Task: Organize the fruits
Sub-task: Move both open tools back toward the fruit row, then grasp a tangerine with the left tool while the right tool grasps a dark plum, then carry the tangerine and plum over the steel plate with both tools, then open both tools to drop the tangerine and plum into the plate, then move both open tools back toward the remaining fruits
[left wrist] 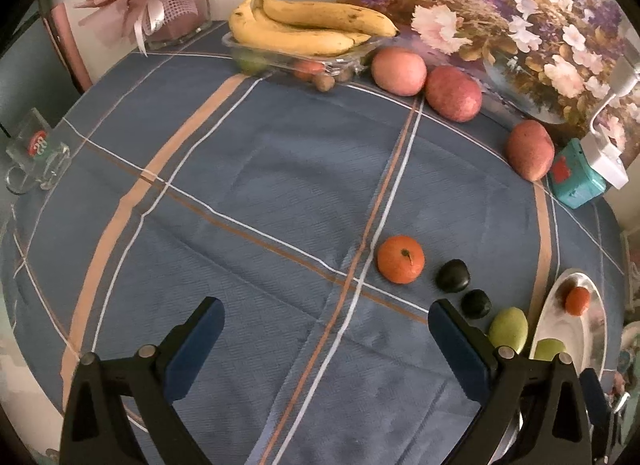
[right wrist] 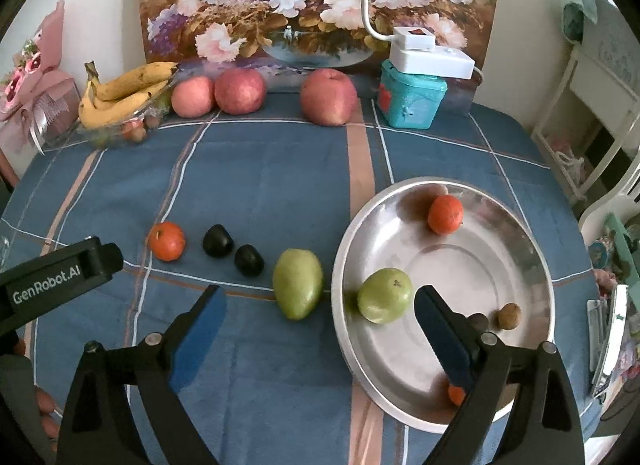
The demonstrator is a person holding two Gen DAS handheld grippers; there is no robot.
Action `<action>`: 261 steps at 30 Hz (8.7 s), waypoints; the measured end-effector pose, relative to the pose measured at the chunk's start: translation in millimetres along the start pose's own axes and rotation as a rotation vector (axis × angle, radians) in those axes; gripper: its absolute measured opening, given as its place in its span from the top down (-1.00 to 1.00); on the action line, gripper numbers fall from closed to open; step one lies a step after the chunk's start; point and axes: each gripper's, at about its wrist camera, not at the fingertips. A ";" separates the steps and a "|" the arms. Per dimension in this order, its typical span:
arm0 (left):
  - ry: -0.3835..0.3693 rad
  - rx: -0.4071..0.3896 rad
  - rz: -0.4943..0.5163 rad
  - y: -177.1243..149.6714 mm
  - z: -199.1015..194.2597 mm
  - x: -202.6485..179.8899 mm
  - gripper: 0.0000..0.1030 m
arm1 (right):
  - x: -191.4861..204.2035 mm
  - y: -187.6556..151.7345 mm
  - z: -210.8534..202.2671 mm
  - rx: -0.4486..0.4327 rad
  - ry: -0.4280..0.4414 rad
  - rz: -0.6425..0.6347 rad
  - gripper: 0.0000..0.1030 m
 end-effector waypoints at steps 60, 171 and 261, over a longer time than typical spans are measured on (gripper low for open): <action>-0.195 0.012 0.270 56.0 18.8 -11.6 -1.00 | -3.8 31.7 31.1 0.067 0.208 0.161 -0.44; -0.317 0.096 0.530 -35.0 -5.9 -143.2 0.27 | -139.6 -0.7 9.6 0.082 0.105 0.469 0.58; -0.095 0.005 0.239 60.7 27.3 -25.1 -1.00 | 10.5 30.2 34.9 0.124 0.180 0.010 -0.22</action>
Point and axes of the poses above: each gripper's, at about its wrist camera, not at the fingertips, and z roughly the way its jaws point, x to its left, y to its top, and after that the axes turned 15 degrees about x, right-handed
